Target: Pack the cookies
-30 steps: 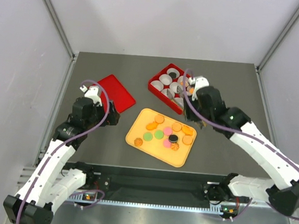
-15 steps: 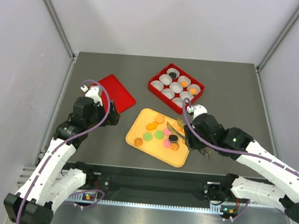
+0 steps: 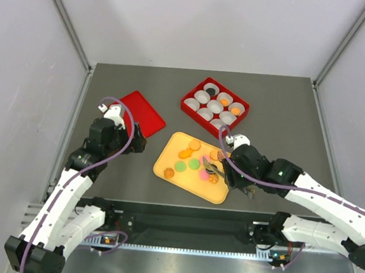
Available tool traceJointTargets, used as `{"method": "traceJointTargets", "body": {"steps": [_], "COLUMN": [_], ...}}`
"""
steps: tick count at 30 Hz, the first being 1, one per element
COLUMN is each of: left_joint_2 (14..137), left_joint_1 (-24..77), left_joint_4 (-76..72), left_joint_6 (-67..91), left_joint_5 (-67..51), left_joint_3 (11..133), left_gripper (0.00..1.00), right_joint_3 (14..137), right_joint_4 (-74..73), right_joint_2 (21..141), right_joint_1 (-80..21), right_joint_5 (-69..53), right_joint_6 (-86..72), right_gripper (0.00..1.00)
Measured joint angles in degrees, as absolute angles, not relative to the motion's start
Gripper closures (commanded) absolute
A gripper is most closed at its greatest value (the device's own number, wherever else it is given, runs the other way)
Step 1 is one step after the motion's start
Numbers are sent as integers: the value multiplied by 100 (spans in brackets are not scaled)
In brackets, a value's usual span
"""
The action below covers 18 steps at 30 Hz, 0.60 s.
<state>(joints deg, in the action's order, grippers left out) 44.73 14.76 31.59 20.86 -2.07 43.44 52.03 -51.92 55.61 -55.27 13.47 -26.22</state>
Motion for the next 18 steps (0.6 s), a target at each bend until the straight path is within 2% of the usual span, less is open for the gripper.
{"method": "traceJointTargets", "body": {"steps": [18], "left_joint_2": [4473], "left_joint_1": [1476], "left_joint_4": [3159], "left_joint_6": [2086], "left_joint_5": [-211], "left_joint_3": [4344], "left_gripper": [1], "right_joint_3": [4888], "right_joint_4": [-5142], "right_joint_2": [5793], "right_joint_1": [-5728], "right_joint_5": [1345], "right_joint_6": [-2840], "right_gripper": [46]}}
